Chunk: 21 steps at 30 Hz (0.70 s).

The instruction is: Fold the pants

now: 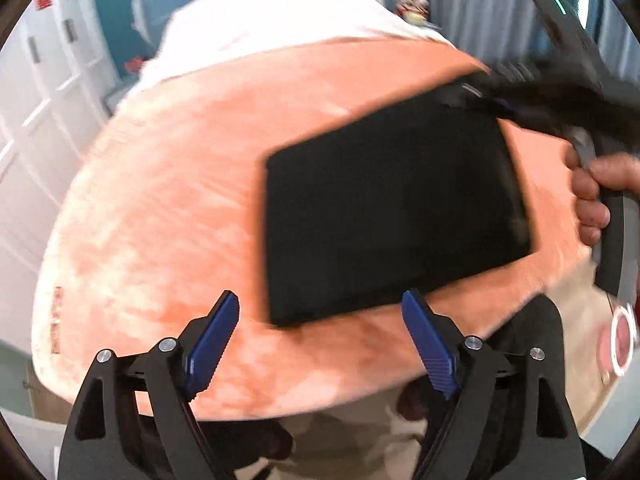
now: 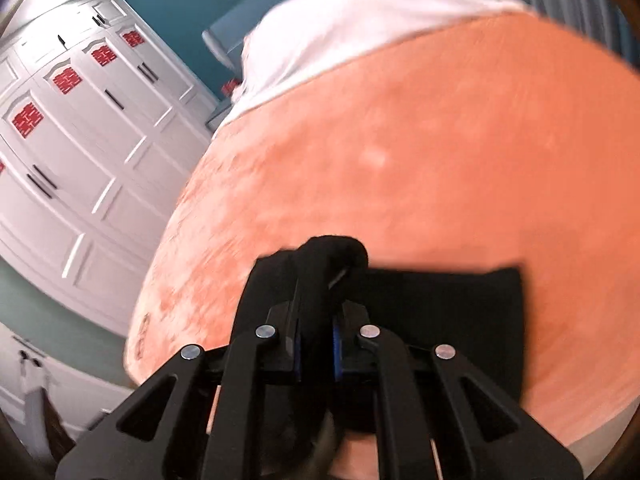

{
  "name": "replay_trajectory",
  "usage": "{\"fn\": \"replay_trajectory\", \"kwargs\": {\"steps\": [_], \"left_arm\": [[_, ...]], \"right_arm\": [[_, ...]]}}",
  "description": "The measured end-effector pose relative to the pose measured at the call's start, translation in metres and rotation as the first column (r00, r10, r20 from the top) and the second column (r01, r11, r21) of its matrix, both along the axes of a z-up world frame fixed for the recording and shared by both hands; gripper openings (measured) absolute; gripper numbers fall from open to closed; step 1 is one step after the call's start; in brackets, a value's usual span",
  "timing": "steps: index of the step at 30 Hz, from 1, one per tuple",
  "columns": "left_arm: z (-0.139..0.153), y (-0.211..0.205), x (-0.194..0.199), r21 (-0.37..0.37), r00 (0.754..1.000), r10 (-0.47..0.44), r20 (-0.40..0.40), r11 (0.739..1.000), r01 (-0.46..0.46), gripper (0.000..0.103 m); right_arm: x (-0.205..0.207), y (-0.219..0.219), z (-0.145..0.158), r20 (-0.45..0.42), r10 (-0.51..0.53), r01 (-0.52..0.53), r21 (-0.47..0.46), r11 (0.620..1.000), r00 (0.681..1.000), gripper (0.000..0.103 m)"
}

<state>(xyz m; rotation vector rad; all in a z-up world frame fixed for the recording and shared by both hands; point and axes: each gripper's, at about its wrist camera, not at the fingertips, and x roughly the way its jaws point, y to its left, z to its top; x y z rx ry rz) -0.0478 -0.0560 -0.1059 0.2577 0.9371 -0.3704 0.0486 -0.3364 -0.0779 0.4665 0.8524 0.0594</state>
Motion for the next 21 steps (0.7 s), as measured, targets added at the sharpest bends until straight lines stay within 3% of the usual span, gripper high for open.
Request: {"fn": "replay_trajectory", "kwargs": {"steps": [1,2,3,4,6,8,13,17,21], "left_arm": [[0.001,0.008,0.005,0.006,1.0,0.028,0.004,1.0,-0.028,0.083],[-0.001,0.016,0.014,0.011,0.998,0.057,-0.003,0.998,-0.057,0.083],[-0.003,0.021,0.019,0.015,0.997,0.08,-0.008,0.997,-0.08,0.083],[-0.007,0.028,0.027,0.027,0.994,0.109,-0.018,0.994,-0.109,0.083],[-0.013,0.042,0.038,0.053,0.987,0.16,-0.033,0.986,-0.158,0.083],[-0.018,0.053,0.044,0.071,0.979,0.202,-0.034,0.977,-0.199,0.083],[-0.035,0.065,0.058,0.103,0.959,0.272,-0.076,0.959,-0.264,0.083],[-0.036,0.072,0.064,0.089,0.949,0.3,-0.102,0.952,-0.291,0.083],[-0.035,0.077,0.064,0.094,0.943,0.316,-0.105,0.947,-0.307,0.083]], "right_arm": [[0.009,-0.013,-0.025,-0.08,-0.016,0.009,-0.091,0.996,0.997,0.04],[0.014,-0.024,-0.053,-0.194,-0.075,0.04,-0.18,0.983,0.978,0.058],[0.014,-0.033,-0.076,-0.296,-0.146,0.072,-0.248,0.966,0.944,0.064],[0.01,-0.041,-0.088,-0.349,-0.176,0.094,-0.242,0.966,0.92,0.056],[-0.025,-0.055,-0.084,-0.251,-0.189,0.185,-0.04,0.982,0.949,0.055],[-0.051,-0.053,-0.076,-0.182,-0.215,0.22,0.011,0.975,0.96,0.056],[-0.063,-0.033,-0.08,-0.195,-0.154,0.16,0.014,0.987,0.969,0.058],[-0.043,-0.029,-0.099,-0.216,-0.137,0.141,0.003,0.99,0.967,0.06],[-0.021,-0.027,-0.119,-0.261,-0.148,0.151,-0.012,0.989,0.954,0.068]]}}
